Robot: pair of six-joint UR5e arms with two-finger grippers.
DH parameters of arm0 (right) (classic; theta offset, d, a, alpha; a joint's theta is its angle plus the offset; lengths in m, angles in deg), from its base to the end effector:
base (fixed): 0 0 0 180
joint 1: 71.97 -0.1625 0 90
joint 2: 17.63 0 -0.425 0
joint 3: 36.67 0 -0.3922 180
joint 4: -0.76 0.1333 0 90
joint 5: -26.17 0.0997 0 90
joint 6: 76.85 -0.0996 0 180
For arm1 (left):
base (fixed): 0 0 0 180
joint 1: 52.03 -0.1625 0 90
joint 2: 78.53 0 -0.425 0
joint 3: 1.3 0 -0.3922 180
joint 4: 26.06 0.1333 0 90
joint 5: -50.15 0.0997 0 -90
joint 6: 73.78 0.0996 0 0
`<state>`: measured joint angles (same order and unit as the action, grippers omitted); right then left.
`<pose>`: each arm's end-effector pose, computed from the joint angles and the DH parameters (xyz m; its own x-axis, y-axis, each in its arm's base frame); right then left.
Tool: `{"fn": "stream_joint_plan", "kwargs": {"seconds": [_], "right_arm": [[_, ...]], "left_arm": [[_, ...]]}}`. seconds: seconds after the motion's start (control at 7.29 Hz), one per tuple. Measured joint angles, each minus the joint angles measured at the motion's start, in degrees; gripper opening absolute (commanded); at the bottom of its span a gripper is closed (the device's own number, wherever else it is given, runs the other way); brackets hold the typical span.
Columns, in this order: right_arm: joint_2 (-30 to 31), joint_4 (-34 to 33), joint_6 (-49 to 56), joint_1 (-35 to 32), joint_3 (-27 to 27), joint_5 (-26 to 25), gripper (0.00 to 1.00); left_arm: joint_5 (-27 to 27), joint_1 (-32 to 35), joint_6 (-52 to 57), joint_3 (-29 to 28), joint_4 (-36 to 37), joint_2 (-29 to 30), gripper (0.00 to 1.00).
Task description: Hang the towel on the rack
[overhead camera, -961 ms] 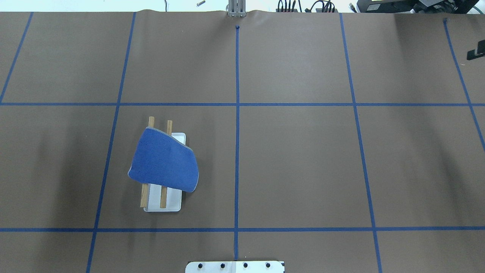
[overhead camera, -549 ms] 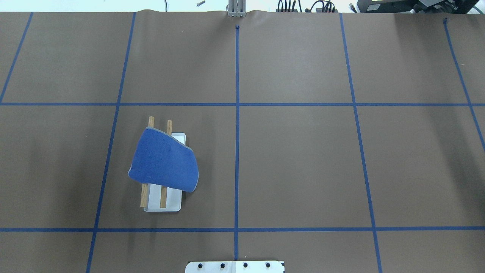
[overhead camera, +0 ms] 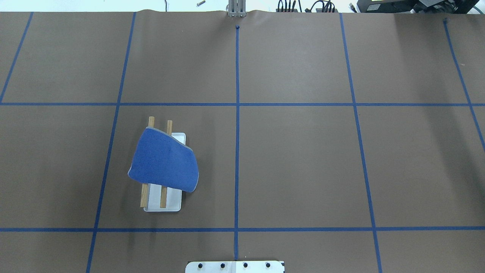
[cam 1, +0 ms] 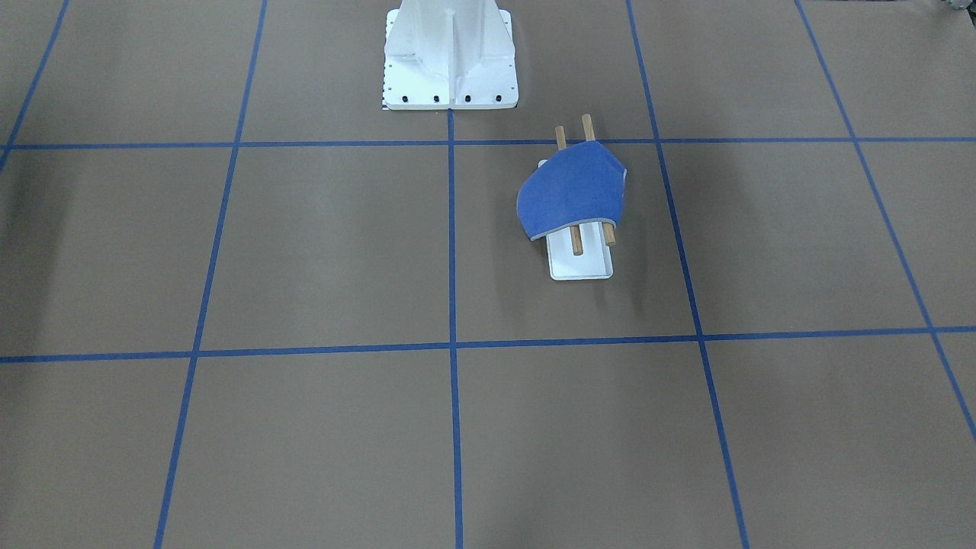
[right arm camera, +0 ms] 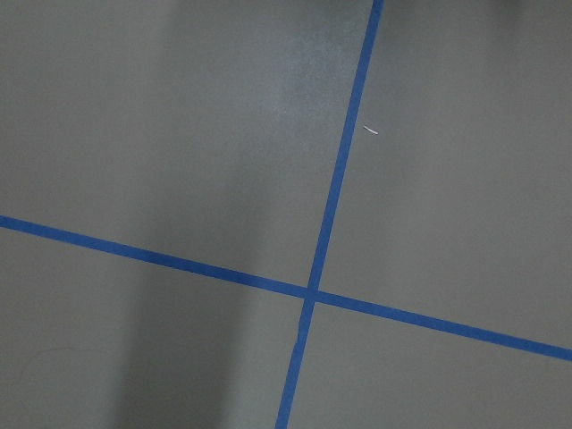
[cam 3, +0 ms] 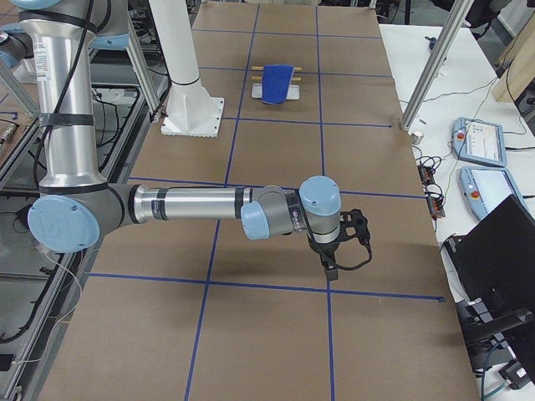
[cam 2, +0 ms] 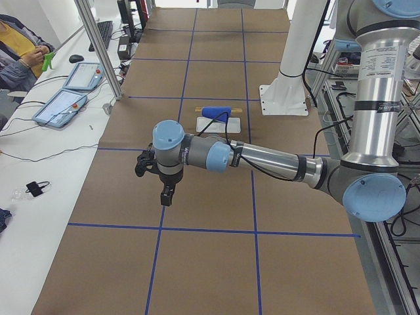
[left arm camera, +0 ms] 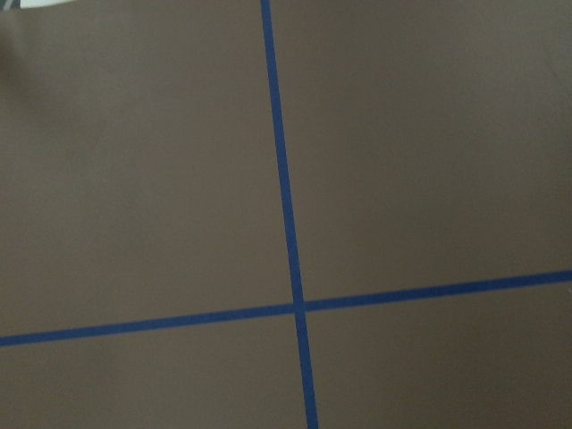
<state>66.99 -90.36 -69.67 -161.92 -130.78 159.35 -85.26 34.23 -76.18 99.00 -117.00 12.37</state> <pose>0.0647 -0.5359 0.5783 0.7233 -0.2231 0.6535 0.0920 0.9691 0.2290 -0.0294 -0.5066 0.5587 0.6928 0.1542 -0.7044 -0.0348 0.9829 0.1810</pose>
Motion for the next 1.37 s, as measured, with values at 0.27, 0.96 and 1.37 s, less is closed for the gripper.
{"fn": "stream_joint_plan", "kwargs": {"seconds": [0.27,0.96,1.37], "right_arm": [[-0.5,-4.6,0.4,0.2,-3.3,0.2,1.0],[-0.3,-5.8,-0.4,1.9,-5.5,1.4,1.0],[-0.2,-5.4,-0.5,3.1,-5.6,1.7,1.0]], "left_arm": [[-1.0,-0.1,0.3,0.0,0.2,-0.8,0.98],[-1.1,-0.2,0.0,-0.1,-0.3,-0.4,0.98],[-1.1,-0.2,0.0,-0.1,-1.7,-0.3,0.98]]}}
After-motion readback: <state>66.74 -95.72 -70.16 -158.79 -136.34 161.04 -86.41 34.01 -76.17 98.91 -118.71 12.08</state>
